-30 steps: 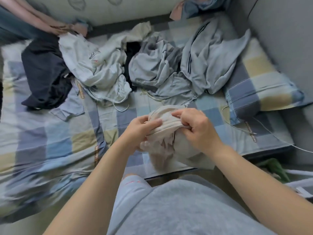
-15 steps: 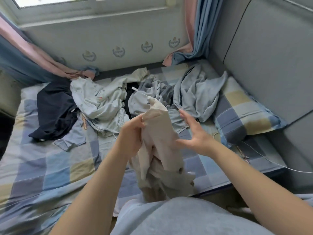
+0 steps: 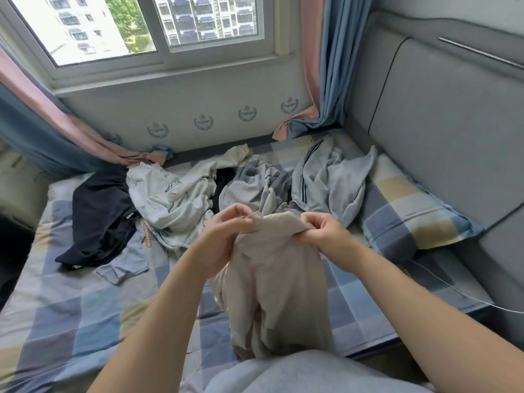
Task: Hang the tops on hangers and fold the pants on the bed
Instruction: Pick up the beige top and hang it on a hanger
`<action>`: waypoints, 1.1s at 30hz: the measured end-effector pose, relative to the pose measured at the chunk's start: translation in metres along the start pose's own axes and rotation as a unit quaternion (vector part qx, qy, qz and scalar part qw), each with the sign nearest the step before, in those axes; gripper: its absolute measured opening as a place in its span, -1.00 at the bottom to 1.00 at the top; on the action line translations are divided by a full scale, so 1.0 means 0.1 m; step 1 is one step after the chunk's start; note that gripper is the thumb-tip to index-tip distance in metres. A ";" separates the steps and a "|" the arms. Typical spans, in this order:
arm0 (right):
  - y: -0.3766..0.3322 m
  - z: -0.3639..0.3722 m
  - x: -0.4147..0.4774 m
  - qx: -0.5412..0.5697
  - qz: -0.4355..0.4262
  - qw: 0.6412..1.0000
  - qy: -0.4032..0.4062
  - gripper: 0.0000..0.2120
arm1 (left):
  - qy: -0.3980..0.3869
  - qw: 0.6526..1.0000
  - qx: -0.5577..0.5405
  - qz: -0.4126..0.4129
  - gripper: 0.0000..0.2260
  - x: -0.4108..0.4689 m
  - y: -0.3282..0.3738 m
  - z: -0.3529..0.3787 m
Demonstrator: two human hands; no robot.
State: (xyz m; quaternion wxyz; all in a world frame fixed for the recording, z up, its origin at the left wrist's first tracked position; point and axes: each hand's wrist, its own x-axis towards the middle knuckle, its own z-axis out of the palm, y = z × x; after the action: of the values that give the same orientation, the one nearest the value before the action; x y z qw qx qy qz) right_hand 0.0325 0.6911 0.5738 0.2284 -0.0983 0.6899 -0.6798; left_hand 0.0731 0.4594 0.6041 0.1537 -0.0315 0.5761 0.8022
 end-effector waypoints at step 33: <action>-0.02 -0.42 0.15 -0.065 0.038 0.997 0.009 -0.75 | 0.068 0.990 -0.083 0.089 -0.91 0.65 -0.14 0.06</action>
State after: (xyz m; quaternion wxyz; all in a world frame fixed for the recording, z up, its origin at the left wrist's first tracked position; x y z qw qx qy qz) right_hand 0.0002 0.7218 0.5718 0.2409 -0.0808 0.7382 -0.6249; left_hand 0.0155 0.4827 0.5785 0.0391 -0.0471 0.5170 0.8538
